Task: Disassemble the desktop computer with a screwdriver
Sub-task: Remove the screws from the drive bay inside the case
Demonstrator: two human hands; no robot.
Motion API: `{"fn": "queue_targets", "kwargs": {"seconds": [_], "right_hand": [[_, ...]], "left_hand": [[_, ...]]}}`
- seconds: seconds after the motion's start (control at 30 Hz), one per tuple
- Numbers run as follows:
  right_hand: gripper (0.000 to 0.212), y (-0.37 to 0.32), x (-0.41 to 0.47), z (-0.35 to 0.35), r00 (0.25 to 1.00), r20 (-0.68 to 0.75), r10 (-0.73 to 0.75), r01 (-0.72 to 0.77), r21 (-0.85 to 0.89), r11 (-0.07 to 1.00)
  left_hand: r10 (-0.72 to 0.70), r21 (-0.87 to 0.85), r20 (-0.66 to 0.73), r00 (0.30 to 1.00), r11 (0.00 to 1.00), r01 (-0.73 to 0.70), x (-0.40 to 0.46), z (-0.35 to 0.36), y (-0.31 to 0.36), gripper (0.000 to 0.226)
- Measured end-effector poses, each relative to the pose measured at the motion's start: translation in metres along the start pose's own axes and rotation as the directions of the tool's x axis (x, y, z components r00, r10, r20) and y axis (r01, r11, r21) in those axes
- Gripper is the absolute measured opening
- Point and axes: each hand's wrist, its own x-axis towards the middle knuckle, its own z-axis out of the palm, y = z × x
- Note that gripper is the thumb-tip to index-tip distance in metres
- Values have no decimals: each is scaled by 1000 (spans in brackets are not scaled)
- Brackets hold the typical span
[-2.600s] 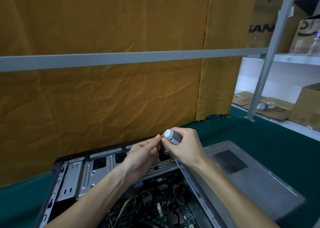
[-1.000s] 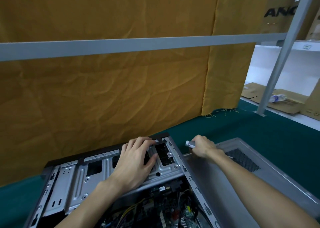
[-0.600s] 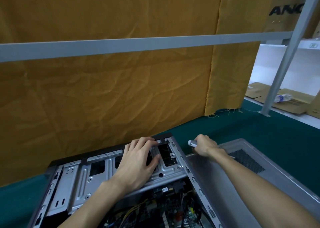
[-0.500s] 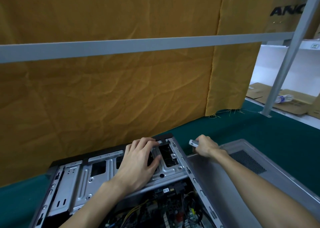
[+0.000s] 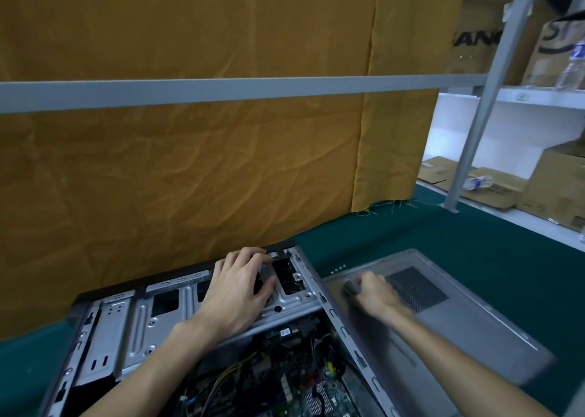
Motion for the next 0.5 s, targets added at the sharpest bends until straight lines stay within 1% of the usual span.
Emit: {"fn": "queue_targets", "kwargs": {"seconds": [0.03,0.17,0.23,0.3,0.33,0.4,0.43,0.5], "right_hand": [[17,-2,-4,1,1000,-9,9,-9,-5,1000],[42,-14,-12,-9,998,-55,42,-41,11,999],[46,-24,-20,-17,993,-110,38,-34,41,999],[39,-37,-33,-28,987,-156,25,-4,137,991],[31,-45,-41,-34,986,-165,11,23,202,979],[8,-64,-60,-44,982,-184,-34,94,325,941],[6,-73,-73,-50,977,-200,-71,139,355,924],[11,-93,-102,-60,960,-241,-142,227,374,899]], "left_hand": [[0,0,1,1000,1000,0,-1,0,0,38],[-4,0,12,1000,1000,4,-2,-1,0,38],[-2,0,24,1000,1000,2,-2,-3,1,38],[-1,-13,48,999,1000,1,-3,-5,3,40],[5,-19,73,997,1000,-3,-4,-7,4,42],[30,-22,152,988,999,-27,-6,-14,8,48],[46,-28,200,979,999,-41,-8,-18,10,52],[92,-59,294,952,995,-78,-18,-28,12,57]]}}
